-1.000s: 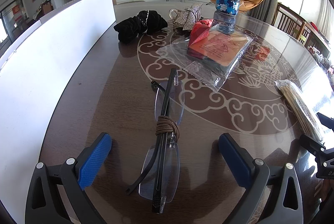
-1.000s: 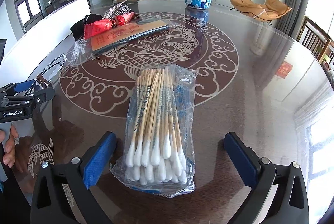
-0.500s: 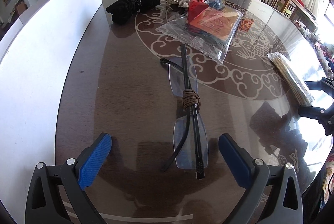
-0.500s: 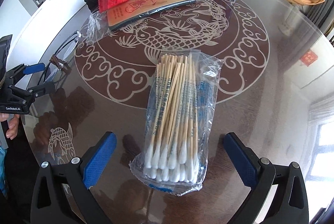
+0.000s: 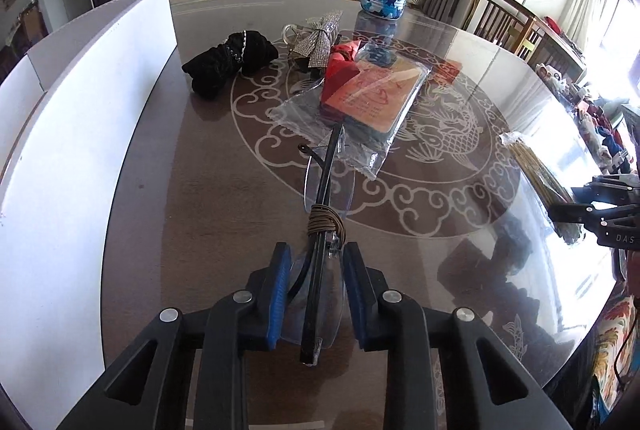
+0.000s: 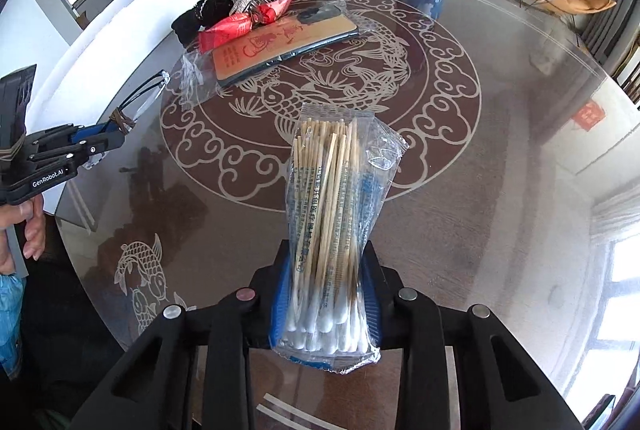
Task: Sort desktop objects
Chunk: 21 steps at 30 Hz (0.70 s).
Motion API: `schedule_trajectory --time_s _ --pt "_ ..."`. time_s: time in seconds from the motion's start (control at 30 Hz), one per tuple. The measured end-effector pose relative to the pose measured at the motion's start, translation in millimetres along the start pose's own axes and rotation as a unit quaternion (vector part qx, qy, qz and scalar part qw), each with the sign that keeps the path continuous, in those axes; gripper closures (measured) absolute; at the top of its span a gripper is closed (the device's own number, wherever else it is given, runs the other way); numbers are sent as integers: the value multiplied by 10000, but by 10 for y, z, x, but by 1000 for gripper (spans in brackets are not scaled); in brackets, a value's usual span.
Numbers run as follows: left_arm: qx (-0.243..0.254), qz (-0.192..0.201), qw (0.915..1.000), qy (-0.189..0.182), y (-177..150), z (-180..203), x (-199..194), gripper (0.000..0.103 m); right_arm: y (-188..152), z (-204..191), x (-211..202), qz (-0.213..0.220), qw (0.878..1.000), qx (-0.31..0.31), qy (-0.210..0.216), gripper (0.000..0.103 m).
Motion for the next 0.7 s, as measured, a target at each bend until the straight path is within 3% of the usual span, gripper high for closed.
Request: schedule_trajectory --time_s 0.17,0.33,0.47,0.7 --pt "-54 166 9998 52 -138 5 -233 76 -60 1 -50 -10 9997 171 188 71" --pt "-333 596 9977 7 -120 -184 -639 76 118 -321 -189 286 9988 19 403 71" --pt "-569 898 9941 192 -82 -554 -1078 76 413 -821 -364 612 9958 -263 635 71" --pt "-1253 1072 9806 1059 -288 -1640 -1722 76 976 -2140 -527 995 9800 -860 1496 71"
Point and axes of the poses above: each gripper's, at about its wrist camera, not at the fingertips, and x roughly the way its jaws point, z to its right, y to its top, the point moved 3 cm from there along x, roughly the way its jaws point, and after that the axes turned 5 degrees about x, right-handed, at the moved point
